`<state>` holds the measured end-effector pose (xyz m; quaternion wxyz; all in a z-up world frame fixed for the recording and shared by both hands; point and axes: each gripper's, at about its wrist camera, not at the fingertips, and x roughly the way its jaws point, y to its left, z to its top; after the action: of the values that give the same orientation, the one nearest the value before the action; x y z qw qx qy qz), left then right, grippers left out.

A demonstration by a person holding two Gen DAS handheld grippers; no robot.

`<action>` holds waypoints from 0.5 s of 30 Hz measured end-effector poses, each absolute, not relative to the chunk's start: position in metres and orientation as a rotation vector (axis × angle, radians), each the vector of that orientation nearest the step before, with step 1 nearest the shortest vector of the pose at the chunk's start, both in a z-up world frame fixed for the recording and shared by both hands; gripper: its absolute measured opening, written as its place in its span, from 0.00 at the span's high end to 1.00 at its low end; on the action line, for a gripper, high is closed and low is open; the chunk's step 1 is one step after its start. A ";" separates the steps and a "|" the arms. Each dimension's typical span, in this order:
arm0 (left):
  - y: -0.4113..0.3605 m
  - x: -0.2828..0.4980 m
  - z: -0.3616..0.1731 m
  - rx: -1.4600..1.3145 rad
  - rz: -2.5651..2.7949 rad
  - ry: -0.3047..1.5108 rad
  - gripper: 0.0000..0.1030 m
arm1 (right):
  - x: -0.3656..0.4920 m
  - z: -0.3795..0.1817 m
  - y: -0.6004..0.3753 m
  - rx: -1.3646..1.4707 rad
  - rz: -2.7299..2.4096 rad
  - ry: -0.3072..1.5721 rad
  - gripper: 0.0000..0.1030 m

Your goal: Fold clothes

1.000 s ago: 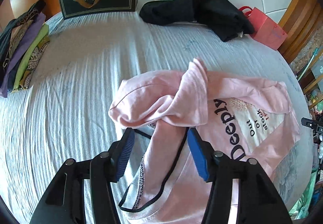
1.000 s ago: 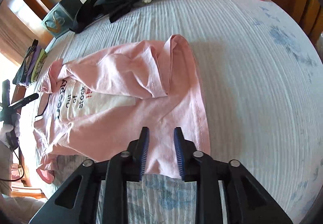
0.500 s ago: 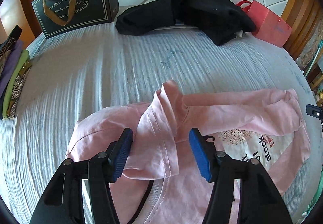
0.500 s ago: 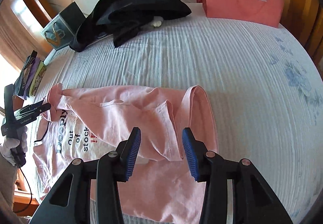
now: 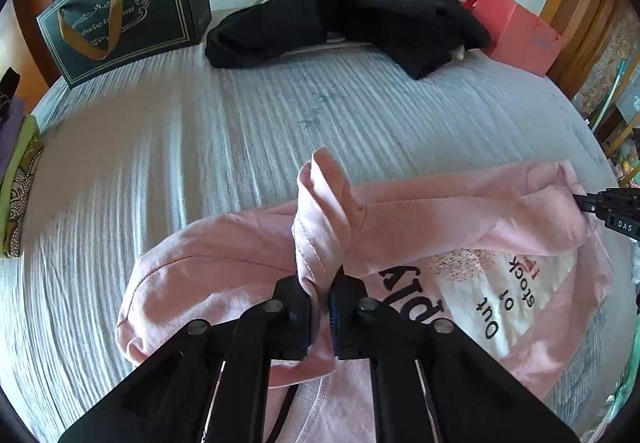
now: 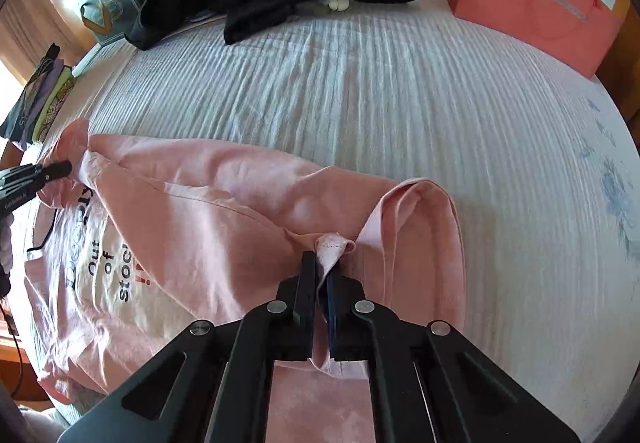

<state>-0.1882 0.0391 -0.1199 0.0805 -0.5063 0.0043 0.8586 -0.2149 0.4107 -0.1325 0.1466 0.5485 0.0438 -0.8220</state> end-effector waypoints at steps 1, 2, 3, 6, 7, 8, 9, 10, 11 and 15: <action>0.038 -0.188 -0.108 -1.482 2.586 0.044 0.95 | -0.211 -0.122 0.413 1.541 -2.383 0.134 0.96; 0.037 -0.191 -0.096 -1.452 2.605 0.083 0.95 | -0.209 -0.109 0.415 1.502 -2.408 0.143 0.96; 0.036 -0.193 -0.085 -1.421 2.624 0.122 0.95 | -0.209 -0.097 0.419 1.464 -2.438 0.153 0.96; 0.033 -0.219 -0.055 -1.334 2.692 0.288 0.95 | -0.226 -0.059 0.427 1.334 -2.532 0.172 0.96; 0.032 -0.237 -0.049 -1.312 2.713 0.347 0.95 | -0.240 -0.049 0.427 1.296 -2.566 0.183 0.96; 0.030 -0.260 -0.044 -1.300 2.739 0.379 0.90 | -0.255 -0.039 0.426 1.259 -2.599 0.194 0.96; 0.025 -0.286 -0.042 -1.305 2.771 0.370 0.86 | -0.273 -0.033 0.426 1.228 -2.638 0.183 0.96; 0.018 -0.312 -0.042 -1.339 2.796 0.335 0.76 | -0.291 -0.028 0.427 1.199 -2.678 0.167 0.94; 0.011 -0.327 -0.042 -1.371 2.808 0.284 0.45 | -0.308 -0.026 0.427 1.207 -2.707 0.142 0.82; -0.013 -0.352 -0.044 -1.432 2.823 0.078 0.26 | -0.340 -0.026 0.427 1.255 -2.763 0.046 0.49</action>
<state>-0.3523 -0.0134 -0.0439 -0.0125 -0.4521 0.0246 0.8916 -0.3402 0.4271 -0.0263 0.0531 0.4128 0.0151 -0.9091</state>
